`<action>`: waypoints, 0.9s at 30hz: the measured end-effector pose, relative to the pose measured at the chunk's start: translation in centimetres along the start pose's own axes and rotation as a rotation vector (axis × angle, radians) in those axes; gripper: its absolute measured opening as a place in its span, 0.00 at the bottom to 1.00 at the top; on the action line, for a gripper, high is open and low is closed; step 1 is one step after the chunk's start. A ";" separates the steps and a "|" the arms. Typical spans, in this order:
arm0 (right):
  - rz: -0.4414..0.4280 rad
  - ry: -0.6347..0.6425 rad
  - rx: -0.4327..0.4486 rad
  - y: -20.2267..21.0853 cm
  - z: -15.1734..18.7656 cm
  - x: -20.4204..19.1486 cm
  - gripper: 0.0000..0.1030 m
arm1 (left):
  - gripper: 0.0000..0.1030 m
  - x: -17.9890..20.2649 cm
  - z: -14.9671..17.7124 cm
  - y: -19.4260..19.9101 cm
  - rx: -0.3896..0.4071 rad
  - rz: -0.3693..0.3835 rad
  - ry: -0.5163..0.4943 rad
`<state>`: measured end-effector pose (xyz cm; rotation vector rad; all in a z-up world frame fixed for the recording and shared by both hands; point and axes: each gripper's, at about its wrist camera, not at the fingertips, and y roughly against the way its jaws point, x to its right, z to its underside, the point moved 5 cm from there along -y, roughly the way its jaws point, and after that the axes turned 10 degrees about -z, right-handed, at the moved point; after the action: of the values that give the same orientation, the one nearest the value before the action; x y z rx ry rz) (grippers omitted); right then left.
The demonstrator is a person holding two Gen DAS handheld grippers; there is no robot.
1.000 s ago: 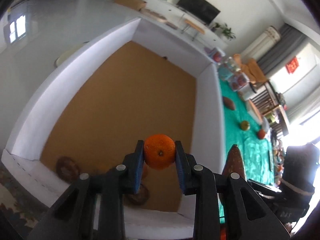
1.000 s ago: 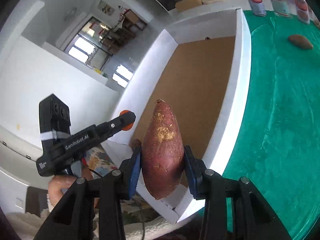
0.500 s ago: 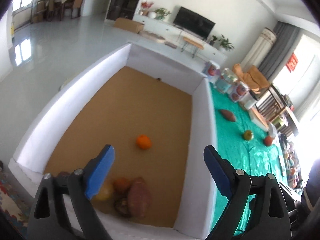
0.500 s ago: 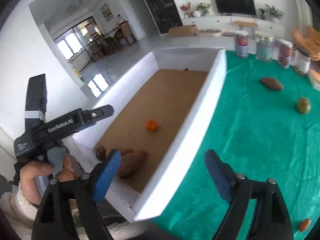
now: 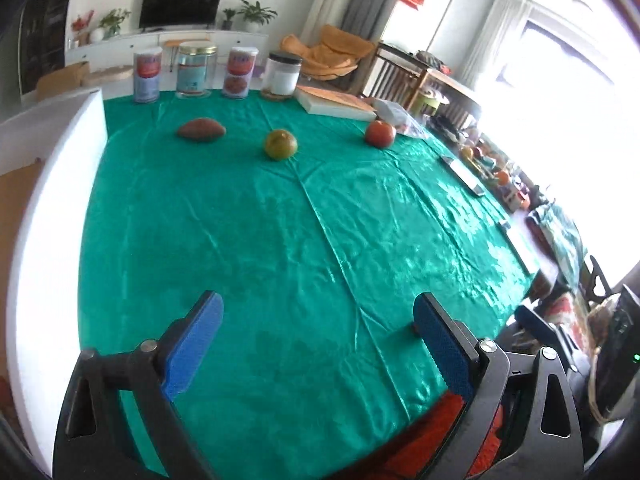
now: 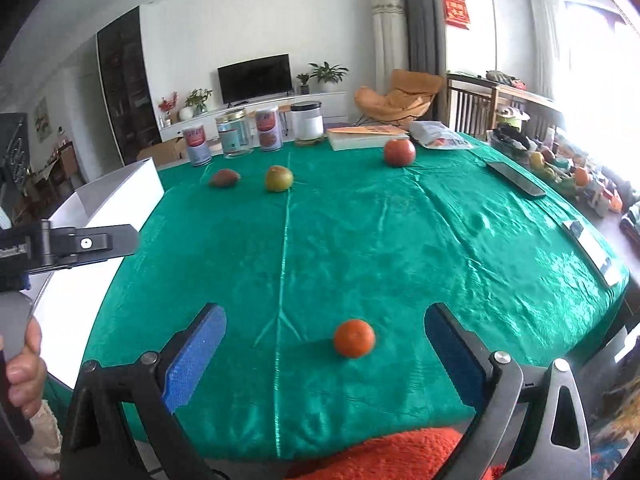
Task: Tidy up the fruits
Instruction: 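Move both open tools back over the green table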
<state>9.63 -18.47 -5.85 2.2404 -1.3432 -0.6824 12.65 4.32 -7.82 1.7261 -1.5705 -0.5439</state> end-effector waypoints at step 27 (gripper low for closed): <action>0.007 -0.023 0.093 -0.7 1.4 1.0 0.97 | 0.99 -2.9 2.3 -10.4 -0.038 -0.188 0.012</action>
<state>9.61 -19.20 -7.54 2.3061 -1.4206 -0.6573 17.42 6.53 -17.57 1.8552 -1.3891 -0.6508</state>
